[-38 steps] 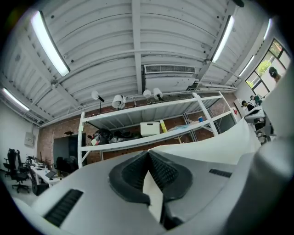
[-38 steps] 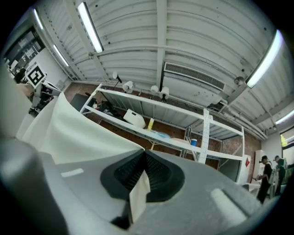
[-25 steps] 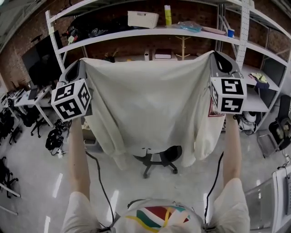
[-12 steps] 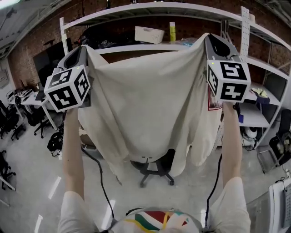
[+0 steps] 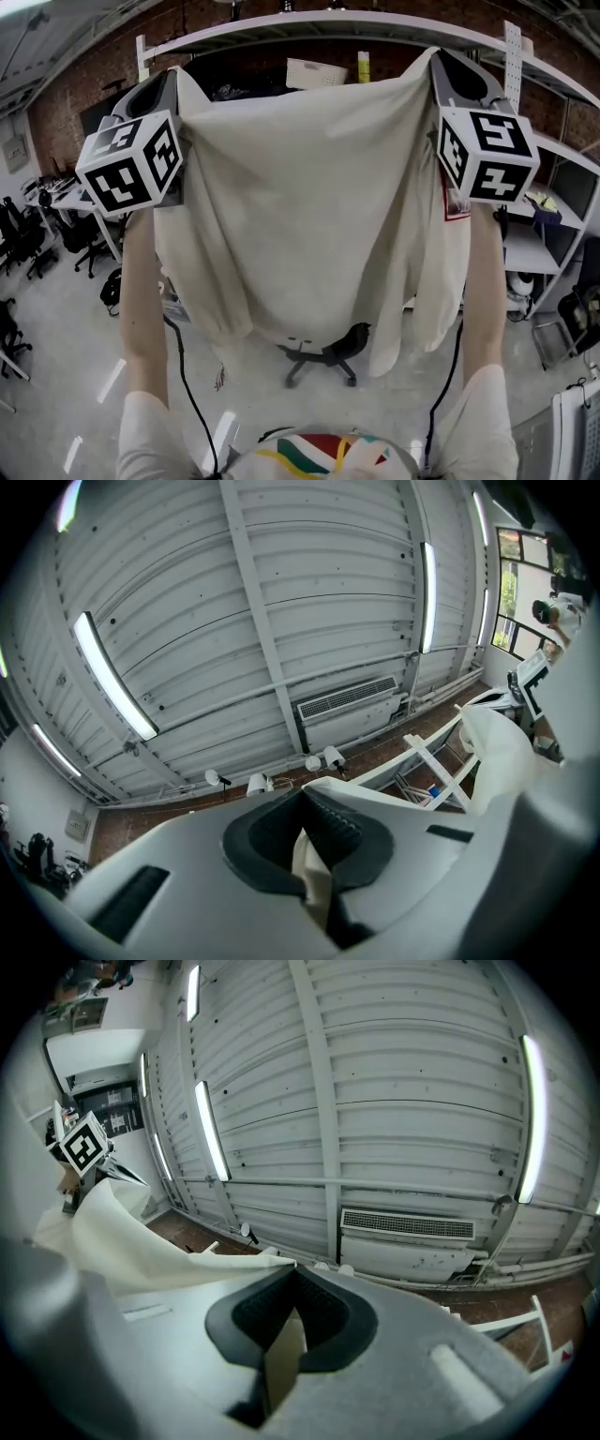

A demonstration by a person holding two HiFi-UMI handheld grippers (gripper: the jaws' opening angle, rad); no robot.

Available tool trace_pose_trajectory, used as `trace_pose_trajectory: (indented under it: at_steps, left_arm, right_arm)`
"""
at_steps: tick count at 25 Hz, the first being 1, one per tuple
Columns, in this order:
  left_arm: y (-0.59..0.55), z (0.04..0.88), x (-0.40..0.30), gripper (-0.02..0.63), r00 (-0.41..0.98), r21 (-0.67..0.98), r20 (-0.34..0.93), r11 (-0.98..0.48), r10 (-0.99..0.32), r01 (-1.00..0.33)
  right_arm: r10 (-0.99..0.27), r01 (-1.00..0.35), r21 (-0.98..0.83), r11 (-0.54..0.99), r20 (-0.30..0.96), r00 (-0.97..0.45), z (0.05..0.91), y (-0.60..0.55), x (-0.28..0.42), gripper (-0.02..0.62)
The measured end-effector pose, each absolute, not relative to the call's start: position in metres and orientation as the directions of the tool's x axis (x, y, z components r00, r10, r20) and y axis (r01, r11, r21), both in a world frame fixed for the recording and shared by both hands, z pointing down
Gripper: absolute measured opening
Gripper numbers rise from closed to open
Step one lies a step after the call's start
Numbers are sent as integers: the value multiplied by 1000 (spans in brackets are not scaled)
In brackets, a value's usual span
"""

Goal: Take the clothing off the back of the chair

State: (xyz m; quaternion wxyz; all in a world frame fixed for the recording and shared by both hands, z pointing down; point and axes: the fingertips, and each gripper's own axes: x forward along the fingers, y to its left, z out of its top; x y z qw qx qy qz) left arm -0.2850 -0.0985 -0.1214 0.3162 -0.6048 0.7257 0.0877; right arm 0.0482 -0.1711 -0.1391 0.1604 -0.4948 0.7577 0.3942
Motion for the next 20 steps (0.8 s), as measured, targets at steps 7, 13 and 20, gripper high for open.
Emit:
trace_pose_trajectory:
  at_steps: [7,13,20]
  left_arm:
    - [-100,-49,-248,12,-32,-279,-515,203,-857,-939]
    - [-113,33,-221,12,-18,-291,-432,158,-902,-944]
    - [-134,135,-214,12,-61,-273,-327,157,-943,-949]
  right_arm:
    - [-615,-841,455,293,-583,-530,-63,-160,51,5]
    - [-649,-809,442,387,-492,-580,24,-176,48,5]
    - [-696,-783,359,509,-363,-619,130,-204,34,5]
